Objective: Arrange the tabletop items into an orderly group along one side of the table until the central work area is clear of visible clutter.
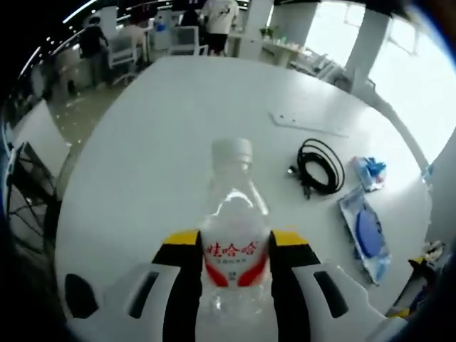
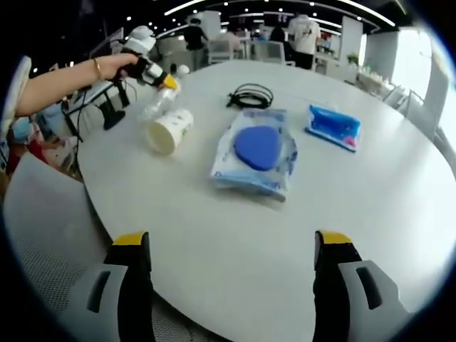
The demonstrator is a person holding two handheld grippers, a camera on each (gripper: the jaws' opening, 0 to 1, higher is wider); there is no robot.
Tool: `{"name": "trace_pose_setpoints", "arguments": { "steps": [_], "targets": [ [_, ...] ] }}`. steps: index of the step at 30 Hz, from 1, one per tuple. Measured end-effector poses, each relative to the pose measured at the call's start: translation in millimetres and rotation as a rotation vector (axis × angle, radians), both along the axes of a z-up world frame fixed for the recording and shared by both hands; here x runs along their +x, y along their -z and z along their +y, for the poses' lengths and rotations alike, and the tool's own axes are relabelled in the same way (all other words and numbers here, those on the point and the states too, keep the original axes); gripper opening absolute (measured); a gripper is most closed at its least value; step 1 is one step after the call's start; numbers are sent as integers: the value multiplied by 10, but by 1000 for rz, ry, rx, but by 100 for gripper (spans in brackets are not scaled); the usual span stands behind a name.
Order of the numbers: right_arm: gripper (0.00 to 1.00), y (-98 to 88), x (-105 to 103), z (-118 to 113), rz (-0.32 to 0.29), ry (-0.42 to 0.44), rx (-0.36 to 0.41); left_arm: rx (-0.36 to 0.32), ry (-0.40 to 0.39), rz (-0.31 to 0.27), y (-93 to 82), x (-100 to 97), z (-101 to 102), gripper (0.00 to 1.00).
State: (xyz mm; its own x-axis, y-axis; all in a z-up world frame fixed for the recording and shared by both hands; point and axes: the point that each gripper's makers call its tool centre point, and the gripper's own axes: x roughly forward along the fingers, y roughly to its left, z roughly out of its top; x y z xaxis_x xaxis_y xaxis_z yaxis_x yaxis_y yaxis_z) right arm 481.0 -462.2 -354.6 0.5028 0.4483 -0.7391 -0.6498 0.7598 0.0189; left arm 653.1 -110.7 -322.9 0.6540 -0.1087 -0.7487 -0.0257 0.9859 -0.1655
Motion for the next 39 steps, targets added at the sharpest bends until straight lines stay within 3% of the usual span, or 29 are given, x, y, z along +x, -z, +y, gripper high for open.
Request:
{"name": "trace_pose_setpoints", "arguments": {
  "steps": [4, 9, 12, 16, 30, 33, 39],
  "targets": [
    [93, -6, 4, 0, -1, -1, 3, 19, 17, -98, -164, 71, 6, 33],
    [93, -8, 7, -19, -1, 6, 5, 30, 11, -151, -167, 29, -17, 32],
    [92, -6, 3, -28, 1, 7, 4, 19, 4, -153, -121, -11, -45, 32],
    [92, -3, 4, -28, 1, 5, 5, 58, 41, -203, -152, -9, -106, 32],
    [92, -28, 18, 0, -5, -2, 28, 117, 9, -262, -135, -77, -165, 33],
    [93, -48, 20, 21, -11, -7, 35, 164, 32, -263, -128, -72, -211, 33],
    [93, -72, 39, 10, -21, 5, 42, 173, -6, -280, -135, -61, -191, 33]
  ]
}}
